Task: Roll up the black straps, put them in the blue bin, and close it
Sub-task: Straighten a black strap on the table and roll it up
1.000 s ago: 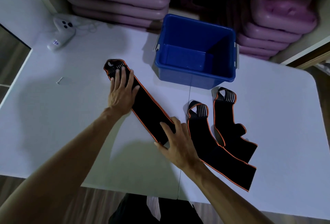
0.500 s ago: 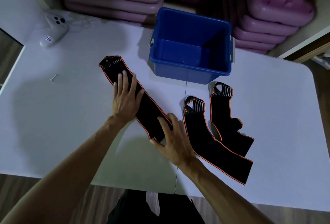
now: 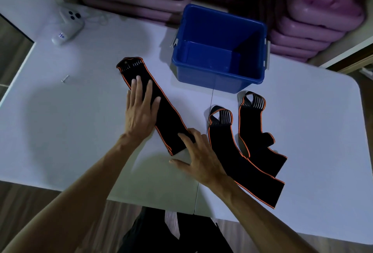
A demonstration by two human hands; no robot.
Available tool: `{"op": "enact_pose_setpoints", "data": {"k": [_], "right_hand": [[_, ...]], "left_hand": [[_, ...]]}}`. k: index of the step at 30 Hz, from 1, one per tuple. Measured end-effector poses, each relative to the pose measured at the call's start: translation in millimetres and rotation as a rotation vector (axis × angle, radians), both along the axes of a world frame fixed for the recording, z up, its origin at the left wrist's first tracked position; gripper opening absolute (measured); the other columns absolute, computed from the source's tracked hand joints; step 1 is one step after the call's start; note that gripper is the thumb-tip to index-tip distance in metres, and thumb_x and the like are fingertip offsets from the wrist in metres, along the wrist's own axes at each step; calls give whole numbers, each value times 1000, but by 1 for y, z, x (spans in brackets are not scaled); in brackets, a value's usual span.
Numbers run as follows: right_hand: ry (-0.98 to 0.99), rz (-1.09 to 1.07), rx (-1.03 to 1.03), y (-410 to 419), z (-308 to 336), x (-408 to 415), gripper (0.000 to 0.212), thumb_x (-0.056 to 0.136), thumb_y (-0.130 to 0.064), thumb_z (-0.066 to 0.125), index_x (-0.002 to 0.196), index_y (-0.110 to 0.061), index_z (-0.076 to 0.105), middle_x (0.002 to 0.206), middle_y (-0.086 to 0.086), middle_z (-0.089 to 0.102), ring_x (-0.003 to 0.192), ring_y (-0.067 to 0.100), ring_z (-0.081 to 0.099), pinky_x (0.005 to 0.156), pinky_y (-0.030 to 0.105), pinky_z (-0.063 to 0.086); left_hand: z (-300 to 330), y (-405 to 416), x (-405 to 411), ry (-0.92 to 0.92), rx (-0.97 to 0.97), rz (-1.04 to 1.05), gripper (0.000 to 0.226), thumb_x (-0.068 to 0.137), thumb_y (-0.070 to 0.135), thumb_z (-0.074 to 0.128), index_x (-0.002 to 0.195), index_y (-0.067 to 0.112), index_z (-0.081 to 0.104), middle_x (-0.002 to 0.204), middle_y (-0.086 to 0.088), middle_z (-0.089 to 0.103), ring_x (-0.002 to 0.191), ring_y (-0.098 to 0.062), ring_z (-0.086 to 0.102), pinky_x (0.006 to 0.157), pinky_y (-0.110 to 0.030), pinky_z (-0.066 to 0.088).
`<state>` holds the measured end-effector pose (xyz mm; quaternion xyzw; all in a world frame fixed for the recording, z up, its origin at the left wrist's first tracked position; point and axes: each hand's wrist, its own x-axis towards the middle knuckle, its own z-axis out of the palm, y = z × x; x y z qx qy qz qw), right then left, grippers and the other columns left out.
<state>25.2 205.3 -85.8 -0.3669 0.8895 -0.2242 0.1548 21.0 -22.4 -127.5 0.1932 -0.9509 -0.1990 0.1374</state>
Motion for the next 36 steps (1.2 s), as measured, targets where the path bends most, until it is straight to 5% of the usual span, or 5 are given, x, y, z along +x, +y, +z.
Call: {"op": "enact_pose_setpoints", "data": {"k": [7,12,17,30,36], "right_hand": [[-11,134,18,10,-3,-12,53,90,-29,65,139,-17,46,139,9,43,111,27,47,97,40,48],[92,219,11,9,-5,-18,45,90,-11,65,133,-15,52,129,13,46,98,27,52,87,37,55],[98,326,25,9,-5,-29,44,93,-14,63,135,-13,50,127,13,46,99,29,53,75,39,58],[26,385,-92,-1,13,-57,30,91,-24,65,116,-8,63,99,7,66,94,26,57,75,45,53],[-16,467,-35,-12,7,-66,42,98,-35,40,112,-5,65,102,8,67,93,22,53,76,38,51]], "left_hand": [[-11,14,33,-214,12,-132,58,101,45,21,153,20,17,162,-11,2,149,-25,-6,120,-48,10],[20,23,53,24,-9,-125,47,100,37,42,138,11,49,154,-16,31,144,-31,26,113,-42,27],[30,63,108,-73,-41,-436,57,94,49,52,135,10,53,144,-12,48,136,-27,41,110,-42,34],[25,72,102,-53,320,-159,38,97,37,43,110,11,66,126,-7,57,101,-27,64,84,-40,53],[32,74,97,-2,323,-100,36,95,32,51,119,7,60,111,-8,66,91,-24,67,76,-33,52]]}}
